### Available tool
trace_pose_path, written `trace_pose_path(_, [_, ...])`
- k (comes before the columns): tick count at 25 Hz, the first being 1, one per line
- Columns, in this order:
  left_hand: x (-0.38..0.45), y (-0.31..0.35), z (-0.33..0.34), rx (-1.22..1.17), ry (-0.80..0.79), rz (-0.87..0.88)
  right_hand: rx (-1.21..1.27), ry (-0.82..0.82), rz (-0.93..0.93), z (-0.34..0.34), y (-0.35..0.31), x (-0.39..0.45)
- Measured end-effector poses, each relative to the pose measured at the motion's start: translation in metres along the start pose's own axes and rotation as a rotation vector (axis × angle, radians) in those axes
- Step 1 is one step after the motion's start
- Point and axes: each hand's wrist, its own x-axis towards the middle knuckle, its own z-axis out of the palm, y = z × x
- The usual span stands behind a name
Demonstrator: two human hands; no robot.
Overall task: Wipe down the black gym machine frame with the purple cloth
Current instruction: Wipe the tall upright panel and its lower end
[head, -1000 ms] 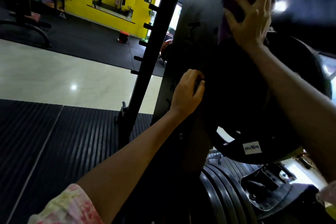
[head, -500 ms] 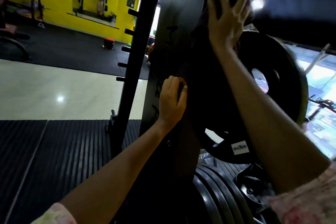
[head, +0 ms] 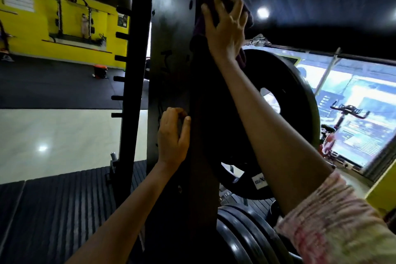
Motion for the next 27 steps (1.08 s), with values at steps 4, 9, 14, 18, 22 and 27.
trace_pose_path(4, [0.001,0.002,0.003,-0.095,0.042,-0.064,0.069,0.033,-0.027,0.006,0.007,-0.036])
trace_pose_path(9, [0.004,0.014,-0.004,-0.225,0.000,-0.134,0.089,0.055,-0.032,0.010,0.016,-0.072])
trace_pose_path(14, [0.006,0.031,-0.023,-0.375,-0.119,-0.325,0.173,0.081,0.023,0.011,0.018,-0.121])
trace_pose_path(18, [-0.002,0.052,-0.047,-0.475,-0.250,-0.730,0.364,-0.082,0.026,-0.011,0.013,-0.192])
trace_pose_path(22, [-0.033,0.058,-0.099,-0.729,-0.206,-1.052,0.392,-0.218,-0.117,-0.009,-0.027,-0.263])
trace_pose_path(27, [-0.091,0.061,-0.198,-0.633,-0.032,-1.362,0.890,-0.851,0.044,0.012,-0.079,-0.328])
